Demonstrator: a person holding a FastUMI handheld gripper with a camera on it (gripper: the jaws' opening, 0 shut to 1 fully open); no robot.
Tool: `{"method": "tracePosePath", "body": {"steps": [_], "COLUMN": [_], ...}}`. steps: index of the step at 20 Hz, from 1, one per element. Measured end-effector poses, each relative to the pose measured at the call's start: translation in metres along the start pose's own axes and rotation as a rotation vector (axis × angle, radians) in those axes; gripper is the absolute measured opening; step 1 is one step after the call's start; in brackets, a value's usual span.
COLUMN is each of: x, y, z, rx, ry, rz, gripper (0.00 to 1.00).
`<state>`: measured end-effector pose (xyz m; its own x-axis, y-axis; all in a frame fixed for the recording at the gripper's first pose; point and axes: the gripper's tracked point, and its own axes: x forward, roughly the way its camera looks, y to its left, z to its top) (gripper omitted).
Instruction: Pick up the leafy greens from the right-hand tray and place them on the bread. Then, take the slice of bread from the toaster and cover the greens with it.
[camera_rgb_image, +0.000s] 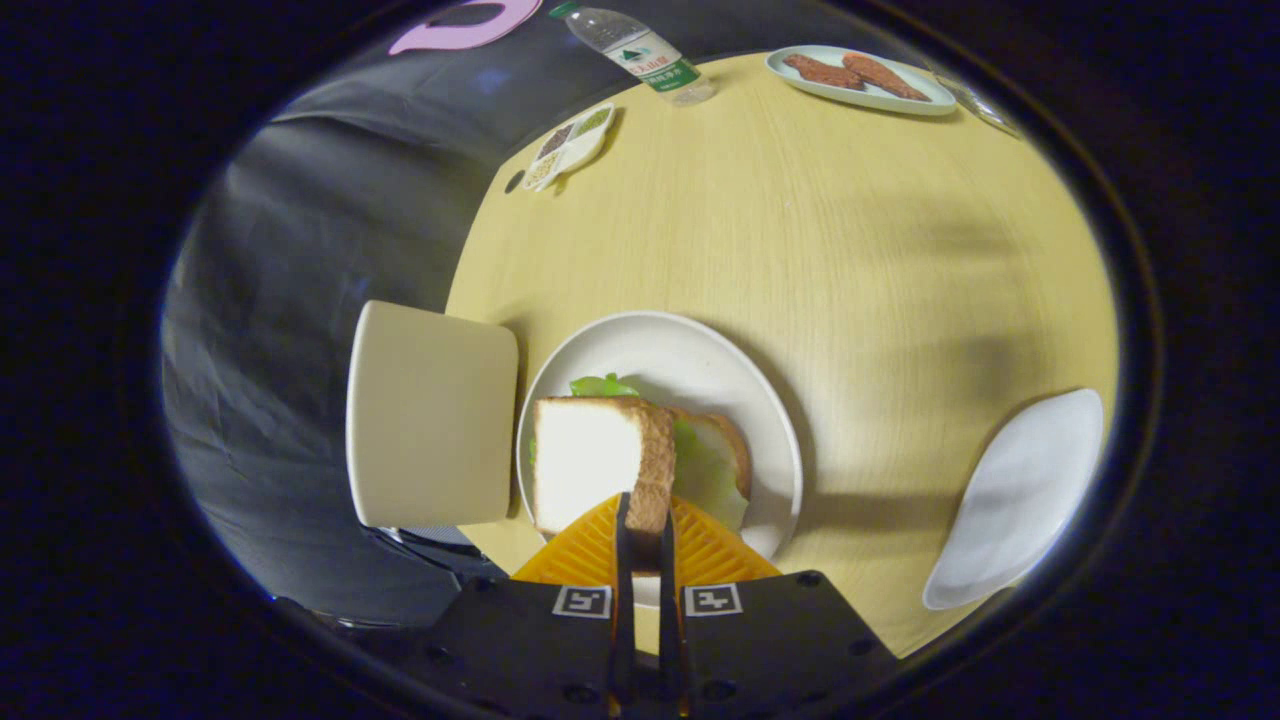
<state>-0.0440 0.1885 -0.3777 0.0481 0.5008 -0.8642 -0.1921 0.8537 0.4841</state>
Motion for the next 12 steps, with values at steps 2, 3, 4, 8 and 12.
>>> {"method": "tracePosePath", "body": {"steps": [2, 3, 4, 8, 12], "x": [0.001, 0.002, 0.001, 0.002, -0.007], "y": [-0.004, -0.005, -0.005, -0.010, -0.018], "z": [-0.002, 0.000, 0.001, 0.001, 0.004], "rx": [-0.046, -0.052, -0.060, -0.142, -0.268], "ry": [-0.021, -0.039, -0.056, -0.129, -0.225], "rz": [-0.033, -0.047, -0.061, -0.159, -0.294], "gripper": [0.24, 0.24, 0.24, 0.38, 0.56]}}
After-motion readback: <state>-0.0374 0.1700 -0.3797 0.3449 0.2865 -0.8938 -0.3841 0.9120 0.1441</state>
